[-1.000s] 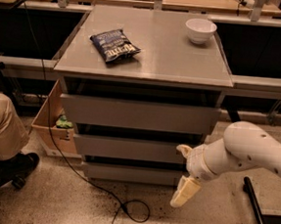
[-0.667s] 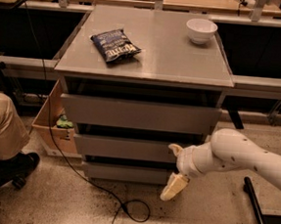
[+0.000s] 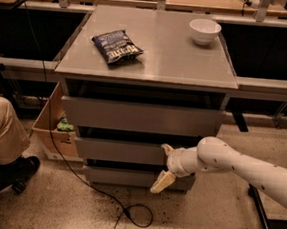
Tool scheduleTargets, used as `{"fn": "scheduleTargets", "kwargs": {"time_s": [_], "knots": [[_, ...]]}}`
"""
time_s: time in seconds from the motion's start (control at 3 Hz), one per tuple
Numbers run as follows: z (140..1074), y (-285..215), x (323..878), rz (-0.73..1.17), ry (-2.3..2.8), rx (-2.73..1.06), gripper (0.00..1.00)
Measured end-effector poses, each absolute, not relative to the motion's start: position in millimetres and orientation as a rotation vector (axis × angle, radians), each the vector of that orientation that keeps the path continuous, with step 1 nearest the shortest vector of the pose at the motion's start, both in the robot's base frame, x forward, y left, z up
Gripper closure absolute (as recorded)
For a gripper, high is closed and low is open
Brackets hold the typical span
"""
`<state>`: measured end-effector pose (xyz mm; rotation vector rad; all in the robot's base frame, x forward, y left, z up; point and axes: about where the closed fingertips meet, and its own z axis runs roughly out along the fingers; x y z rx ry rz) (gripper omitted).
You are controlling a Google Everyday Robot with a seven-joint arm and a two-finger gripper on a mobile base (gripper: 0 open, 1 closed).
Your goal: Open middle drawer
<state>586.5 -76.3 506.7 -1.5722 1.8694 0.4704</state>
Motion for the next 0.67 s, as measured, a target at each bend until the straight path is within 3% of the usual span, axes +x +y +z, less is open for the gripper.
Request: {"fn": "scheduleTargets", "kwargs": {"time_s": [0.67], "knots": [[488.1, -81.3, 601.7, 0.417, 1.836, -1.531, 0.0]]}}
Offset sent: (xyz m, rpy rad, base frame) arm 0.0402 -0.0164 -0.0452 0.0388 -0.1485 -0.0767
